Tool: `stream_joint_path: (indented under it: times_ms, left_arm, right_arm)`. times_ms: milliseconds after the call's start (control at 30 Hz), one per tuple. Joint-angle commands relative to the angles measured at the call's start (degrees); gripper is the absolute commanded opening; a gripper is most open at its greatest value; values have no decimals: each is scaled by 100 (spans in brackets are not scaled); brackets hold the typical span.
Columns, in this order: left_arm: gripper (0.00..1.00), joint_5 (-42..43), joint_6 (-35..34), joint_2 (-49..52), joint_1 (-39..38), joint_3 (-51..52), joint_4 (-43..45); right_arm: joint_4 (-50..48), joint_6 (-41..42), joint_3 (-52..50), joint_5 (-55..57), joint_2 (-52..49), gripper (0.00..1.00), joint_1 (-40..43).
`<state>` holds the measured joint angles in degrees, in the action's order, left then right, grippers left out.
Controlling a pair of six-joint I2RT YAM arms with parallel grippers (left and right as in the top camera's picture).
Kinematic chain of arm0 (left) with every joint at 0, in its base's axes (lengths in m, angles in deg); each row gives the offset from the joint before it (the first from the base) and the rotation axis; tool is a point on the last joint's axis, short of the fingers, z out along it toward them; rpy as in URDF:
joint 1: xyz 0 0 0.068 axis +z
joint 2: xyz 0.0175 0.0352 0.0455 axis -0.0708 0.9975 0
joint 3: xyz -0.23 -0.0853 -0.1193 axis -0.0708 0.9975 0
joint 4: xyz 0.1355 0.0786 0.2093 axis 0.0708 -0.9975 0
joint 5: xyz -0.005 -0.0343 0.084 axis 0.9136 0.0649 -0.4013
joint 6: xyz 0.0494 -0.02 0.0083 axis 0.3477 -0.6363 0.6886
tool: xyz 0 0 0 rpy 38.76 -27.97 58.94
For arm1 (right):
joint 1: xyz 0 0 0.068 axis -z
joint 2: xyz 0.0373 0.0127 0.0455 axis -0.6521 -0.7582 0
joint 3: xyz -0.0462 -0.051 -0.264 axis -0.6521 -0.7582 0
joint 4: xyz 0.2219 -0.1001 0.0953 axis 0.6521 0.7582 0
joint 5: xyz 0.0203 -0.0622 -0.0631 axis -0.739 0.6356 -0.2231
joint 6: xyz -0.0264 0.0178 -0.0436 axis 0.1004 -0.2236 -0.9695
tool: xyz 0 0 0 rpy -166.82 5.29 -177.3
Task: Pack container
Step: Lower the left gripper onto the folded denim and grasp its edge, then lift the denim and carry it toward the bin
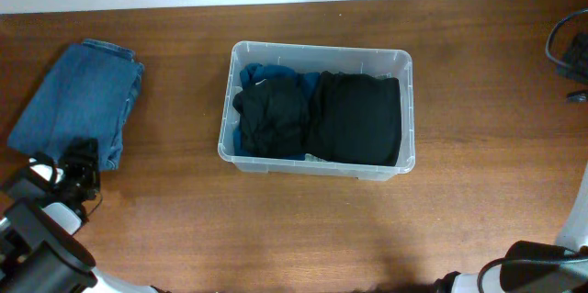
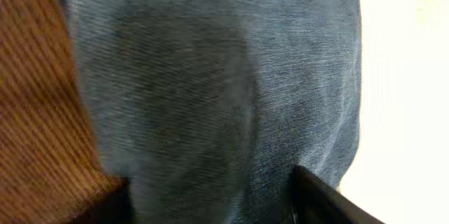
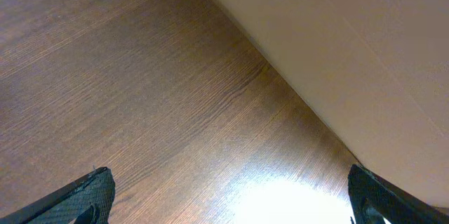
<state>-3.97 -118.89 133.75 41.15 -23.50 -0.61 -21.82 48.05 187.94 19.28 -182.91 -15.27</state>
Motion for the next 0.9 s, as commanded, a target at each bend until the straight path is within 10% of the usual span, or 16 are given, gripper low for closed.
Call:
stream_joint_path:
  times_ms: [0, 267, 867]
  left_arm:
    - [57, -221, -83, 404, -127, 286, -280]
    - [5, -208, -85, 402, -127, 282, -216]
    - [0, 269, -664, -2065, -103, 219, -39]
  right_arm:
    - [-4, 83, 28, 68, -4, 99, 9]
    - [-2, 83, 28, 70, -4, 99, 9]
    - [-2, 83, 28, 68, -4, 98, 9]
